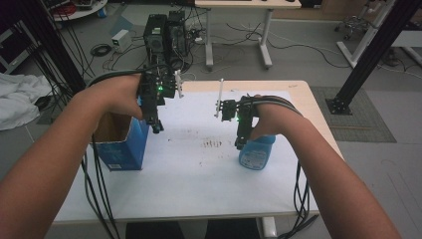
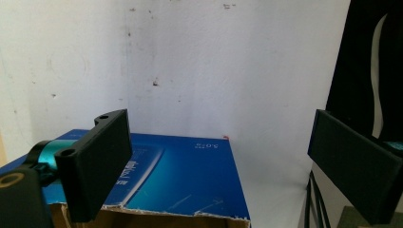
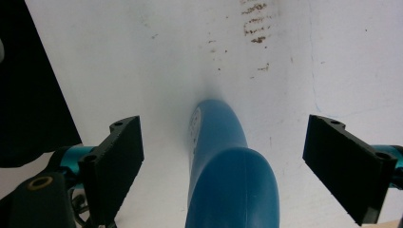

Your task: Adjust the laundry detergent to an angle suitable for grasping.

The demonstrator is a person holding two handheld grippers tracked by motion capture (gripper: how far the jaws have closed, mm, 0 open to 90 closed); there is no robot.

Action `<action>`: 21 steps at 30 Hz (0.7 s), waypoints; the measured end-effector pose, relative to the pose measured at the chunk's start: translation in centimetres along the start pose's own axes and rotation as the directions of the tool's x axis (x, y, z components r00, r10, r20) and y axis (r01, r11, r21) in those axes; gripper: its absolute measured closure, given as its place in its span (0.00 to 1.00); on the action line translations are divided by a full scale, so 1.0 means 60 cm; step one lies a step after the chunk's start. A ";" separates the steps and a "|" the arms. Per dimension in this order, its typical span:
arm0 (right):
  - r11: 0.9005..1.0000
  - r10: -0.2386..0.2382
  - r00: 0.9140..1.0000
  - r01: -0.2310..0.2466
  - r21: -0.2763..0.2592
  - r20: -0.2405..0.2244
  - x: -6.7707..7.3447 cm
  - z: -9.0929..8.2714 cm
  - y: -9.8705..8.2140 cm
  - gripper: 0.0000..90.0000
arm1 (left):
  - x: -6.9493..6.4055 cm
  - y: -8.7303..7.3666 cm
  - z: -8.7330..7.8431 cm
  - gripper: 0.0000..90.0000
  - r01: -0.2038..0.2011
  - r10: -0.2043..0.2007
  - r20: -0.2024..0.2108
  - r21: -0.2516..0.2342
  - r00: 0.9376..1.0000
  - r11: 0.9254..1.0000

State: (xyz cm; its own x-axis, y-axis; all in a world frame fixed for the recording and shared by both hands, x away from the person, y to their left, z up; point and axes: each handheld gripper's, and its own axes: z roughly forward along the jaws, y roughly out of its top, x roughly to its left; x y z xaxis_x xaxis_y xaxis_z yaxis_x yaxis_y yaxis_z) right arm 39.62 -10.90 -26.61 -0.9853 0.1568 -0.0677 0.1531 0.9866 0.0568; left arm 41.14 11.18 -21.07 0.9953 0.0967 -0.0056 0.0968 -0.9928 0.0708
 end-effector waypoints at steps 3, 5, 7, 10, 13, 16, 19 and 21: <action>1.000 0.001 1.000 -0.001 -0.003 0.000 0.000 0.000 0.001 0.14 | 0.001 0.002 0.000 0.08 0.000 0.000 0.000 -0.004 1.000 1.000; 1.000 0.006 1.000 -0.006 -0.009 0.000 0.000 -0.002 0.001 0.14 | 0.002 0.004 0.002 0.08 -0.003 0.003 0.009 -0.005 1.000 1.000; 1.000 0.006 1.000 -0.006 -0.013 0.002 -0.002 -0.001 0.000 0.14 | 0.003 0.006 0.003 0.08 -0.005 0.005 0.004 0.004 1.000 1.000; 1.000 0.003 1.000 -0.003 -0.011 0.002 -0.003 0.000 0.001 0.14 | 0.001 0.006 0.005 0.08 -0.002 0.002 0.003 0.014 1.000 1.000; 1.000 0.000 1.000 0.000 -0.018 0.004 -0.002 -0.003 -0.001 0.14 | -0.001 0.005 0.004 0.08 -0.002 0.002 0.002 0.014 1.000 1.000; 1.000 0.002 1.000 -0.002 -0.020 0.005 -0.001 -0.006 -0.004 0.14 | -0.001 0.007 0.003 0.08 -0.004 0.004 0.006 0.003 1.000 1.000; 1.000 0.004 1.000 -0.004 -0.019 0.005 -0.002 -0.005 -0.007 0.14 | 0.001 0.010 0.005 0.08 -0.007 0.007 0.006 0.007 1.000 1.000; 1.000 -0.001 1.000 0.001 -0.018 0.001 -0.004 -0.005 -0.006 0.14 | 0.001 0.011 0.006 0.08 -0.010 0.010 0.007 0.006 1.000 1.000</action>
State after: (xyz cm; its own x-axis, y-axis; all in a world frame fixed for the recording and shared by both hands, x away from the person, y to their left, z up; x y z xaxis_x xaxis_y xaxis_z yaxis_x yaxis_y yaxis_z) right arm 39.76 -11.33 -26.33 -0.9854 0.1559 -0.0682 0.1508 0.9857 0.0749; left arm 41.28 10.52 -21.39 0.9962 0.0860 -0.0115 0.0866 -0.9941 0.0650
